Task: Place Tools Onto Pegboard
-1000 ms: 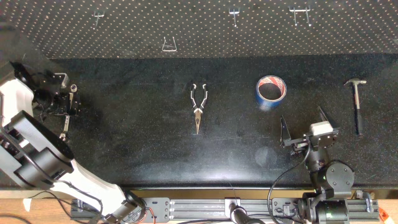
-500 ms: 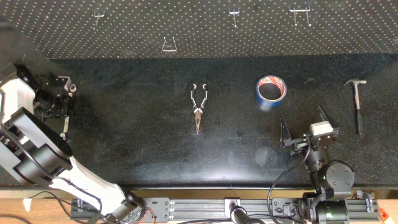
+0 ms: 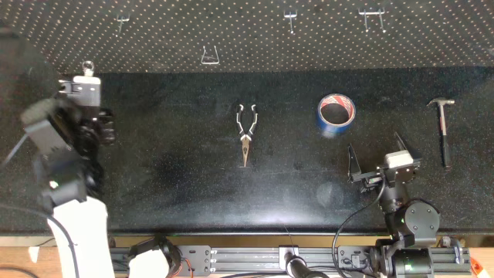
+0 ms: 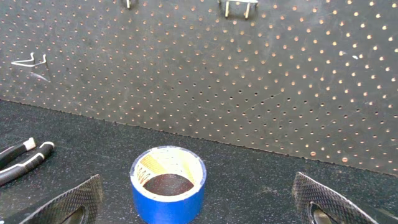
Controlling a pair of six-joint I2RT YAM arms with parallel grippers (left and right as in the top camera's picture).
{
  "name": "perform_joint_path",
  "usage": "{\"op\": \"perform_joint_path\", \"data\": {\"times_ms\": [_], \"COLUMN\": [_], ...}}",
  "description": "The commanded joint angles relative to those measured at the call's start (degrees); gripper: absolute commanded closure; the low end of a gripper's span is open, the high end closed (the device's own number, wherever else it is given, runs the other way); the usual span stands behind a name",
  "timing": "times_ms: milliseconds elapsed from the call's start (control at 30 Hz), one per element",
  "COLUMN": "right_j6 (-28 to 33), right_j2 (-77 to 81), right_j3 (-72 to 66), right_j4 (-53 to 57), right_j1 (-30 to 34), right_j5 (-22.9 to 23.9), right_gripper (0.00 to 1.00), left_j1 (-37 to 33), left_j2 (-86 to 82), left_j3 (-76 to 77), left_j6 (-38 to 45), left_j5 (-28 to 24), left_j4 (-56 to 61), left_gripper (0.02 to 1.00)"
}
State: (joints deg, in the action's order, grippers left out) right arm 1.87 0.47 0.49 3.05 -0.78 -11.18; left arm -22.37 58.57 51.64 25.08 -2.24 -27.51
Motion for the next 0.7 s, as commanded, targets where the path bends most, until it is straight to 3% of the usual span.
{"op": "perform_joint_path", "data": {"times_ms": [33,167,367,700], "right_j6": [0.59,0.59,0.59,0.59], "right_j2": [-0.42,-0.42,-0.42,-0.42], "right_j3": [-0.26,-0.26,-0.26,-0.26], "right_j4": [0.17,0.15,0.15,0.15], "right_j1": [-0.22,-0.22,-0.22,-0.22], "right_j5": [0.07,0.07,0.07,0.07], "right_gripper": [0.007,0.007,0.007,0.007], "left_j1": [8.07,13.00,13.00,13.03], "left_j2": [5.25,9.35,11.63,13.46], "left_j3": [-4.24,-4.24,-4.28,-4.28], "left_j6": [-13.94,-13.97,-17.62,-18.88], "left_j5": [-1.44,-1.31,3.96,7.58], "left_j4": [16.13,23.04,23.12,23.96], "left_gripper": [0.989,0.989,0.989,0.991]}}
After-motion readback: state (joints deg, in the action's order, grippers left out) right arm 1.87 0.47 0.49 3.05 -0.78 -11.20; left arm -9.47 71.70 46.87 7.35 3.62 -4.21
